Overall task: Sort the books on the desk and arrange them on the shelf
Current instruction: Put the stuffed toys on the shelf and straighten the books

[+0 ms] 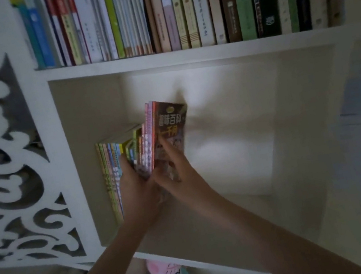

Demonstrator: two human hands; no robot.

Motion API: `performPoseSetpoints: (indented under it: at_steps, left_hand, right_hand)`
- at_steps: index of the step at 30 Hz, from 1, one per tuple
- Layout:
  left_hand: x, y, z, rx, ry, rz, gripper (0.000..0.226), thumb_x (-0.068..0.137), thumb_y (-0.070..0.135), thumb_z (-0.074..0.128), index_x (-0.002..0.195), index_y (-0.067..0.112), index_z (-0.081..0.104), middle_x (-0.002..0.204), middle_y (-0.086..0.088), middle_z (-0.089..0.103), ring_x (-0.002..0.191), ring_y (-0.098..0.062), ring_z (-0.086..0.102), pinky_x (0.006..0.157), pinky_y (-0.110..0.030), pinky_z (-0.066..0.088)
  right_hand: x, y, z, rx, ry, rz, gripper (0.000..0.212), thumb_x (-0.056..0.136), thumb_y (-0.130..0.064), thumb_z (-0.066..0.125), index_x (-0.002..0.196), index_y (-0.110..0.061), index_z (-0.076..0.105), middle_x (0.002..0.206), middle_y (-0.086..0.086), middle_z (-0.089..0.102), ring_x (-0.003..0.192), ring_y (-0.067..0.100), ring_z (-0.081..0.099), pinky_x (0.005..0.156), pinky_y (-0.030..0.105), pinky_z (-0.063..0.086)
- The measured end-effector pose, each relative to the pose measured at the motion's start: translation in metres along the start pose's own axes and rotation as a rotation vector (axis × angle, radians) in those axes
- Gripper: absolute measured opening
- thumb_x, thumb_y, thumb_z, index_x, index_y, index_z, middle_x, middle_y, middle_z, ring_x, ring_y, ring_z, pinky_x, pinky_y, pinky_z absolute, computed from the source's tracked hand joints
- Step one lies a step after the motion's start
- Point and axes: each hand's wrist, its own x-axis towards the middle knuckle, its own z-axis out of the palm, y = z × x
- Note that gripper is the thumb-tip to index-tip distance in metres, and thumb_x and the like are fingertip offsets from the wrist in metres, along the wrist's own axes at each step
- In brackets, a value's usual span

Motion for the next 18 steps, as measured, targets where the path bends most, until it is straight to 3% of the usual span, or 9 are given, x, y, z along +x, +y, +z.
performPoseSetpoints:
  at_steps: [2, 5, 7, 9, 10, 12, 15, 18]
  left_hand:
    - [0.000, -0.002, -0.001, -0.041, 0.031, 0.018, 0.053, 0.082, -0.003, 0.068, 0.123, 0.010, 0.036, 0.103, 0.011, 0.059, 0.083, 0.013, 0.062, 0.062, -0.006, 0.047]
    - [-0.006, -0.015, -0.002, 0.010, 0.070, 0.072, 0.080, 0.072, 0.004, 0.079, 0.136, 0.002, 0.031, 0.119, 0.003, 0.054, 0.103, 0.008, 0.058, 0.079, -0.010, 0.048]
    - [-0.012, -0.029, 0.000, 0.171, 0.096, 0.152, 0.094, 0.071, 0.022, 0.077, 0.143, -0.001, 0.022, 0.137, -0.013, 0.038, 0.128, -0.010, 0.042, 0.100, -0.032, 0.045]
    - [-0.016, -0.044, 0.001, 0.347, 0.127, 0.296, 0.100, 0.073, 0.038, 0.066, 0.147, 0.003, 0.008, 0.147, -0.013, 0.018, 0.139, -0.028, 0.023, 0.103, -0.056, 0.039]
    - [-0.016, -0.050, 0.001, 0.393, 0.132, 0.347, 0.101, 0.075, 0.040, 0.064, 0.148, 0.004, 0.005, 0.148, -0.013, 0.014, 0.141, -0.031, 0.018, 0.101, -0.060, 0.038]
    - [-0.014, -0.057, -0.002, 0.474, 0.102, 0.427, 0.102, 0.077, 0.043, 0.062, 0.148, 0.003, 0.001, 0.152, -0.015, 0.009, 0.143, -0.033, 0.012, 0.109, -0.058, 0.030]
    - [-0.016, -0.054, -0.014, 0.600, -0.041, 0.570, 0.100, 0.084, 0.052, 0.050, 0.150, 0.004, -0.009, 0.158, -0.013, -0.012, 0.146, -0.036, -0.004, 0.120, -0.043, 0.000]
    - [-0.020, -0.051, -0.023, 0.662, -0.028, 0.622, 0.102, 0.081, 0.052, 0.050, 0.150, 0.010, -0.012, 0.158, -0.008, -0.019, 0.146, -0.033, -0.011, 0.119, -0.044, -0.006]
  right_hand:
    - [0.008, 0.006, 0.011, -0.019, 0.039, -0.026, 0.067, 0.094, -0.017, 0.060, 0.140, -0.047, 0.020, 0.150, -0.007, 0.028, 0.139, 0.009, 0.031, 0.115, 0.033, 0.032]
    - [0.012, 0.020, 0.019, 0.041, 0.168, 0.022, 0.056, 0.084, -0.030, 0.073, 0.128, -0.035, 0.039, 0.129, -0.008, 0.041, 0.117, -0.003, 0.047, 0.102, 0.020, 0.042]
    - [0.014, 0.029, 0.018, 0.020, 0.159, 0.074, 0.044, 0.085, -0.026, 0.073, 0.117, -0.025, 0.042, 0.117, -0.004, 0.045, 0.101, -0.007, 0.051, 0.088, 0.017, 0.043]
    - [0.014, 0.035, 0.017, -0.071, 0.082, 0.080, 0.041, 0.087, -0.023, 0.071, 0.112, -0.024, 0.039, 0.114, -0.002, 0.043, 0.102, 0.003, 0.050, 0.087, 0.017, 0.041]
    - [0.013, 0.036, 0.017, -0.100, 0.059, 0.070, 0.041, 0.087, -0.023, 0.071, 0.112, -0.023, 0.038, 0.114, -0.001, 0.042, 0.105, 0.009, 0.049, 0.089, 0.016, 0.040]
    - [0.013, 0.040, 0.017, -0.087, 0.068, 0.055, 0.041, 0.086, -0.022, 0.072, 0.111, -0.027, 0.039, 0.115, -0.001, 0.044, 0.109, 0.013, 0.049, 0.089, 0.014, 0.040]
    - [0.009, 0.050, 0.018, -0.065, 0.076, 0.049, 0.053, 0.077, -0.028, 0.079, 0.107, -0.042, 0.037, 0.117, -0.006, 0.043, 0.112, 0.012, 0.050, 0.095, 0.020, 0.043]
    - [0.008, 0.054, 0.022, -0.043, 0.089, 0.118, 0.074, 0.059, -0.049, 0.081, 0.112, -0.044, 0.031, 0.121, -0.011, 0.035, 0.119, 0.013, 0.045, 0.099, 0.026, 0.044]
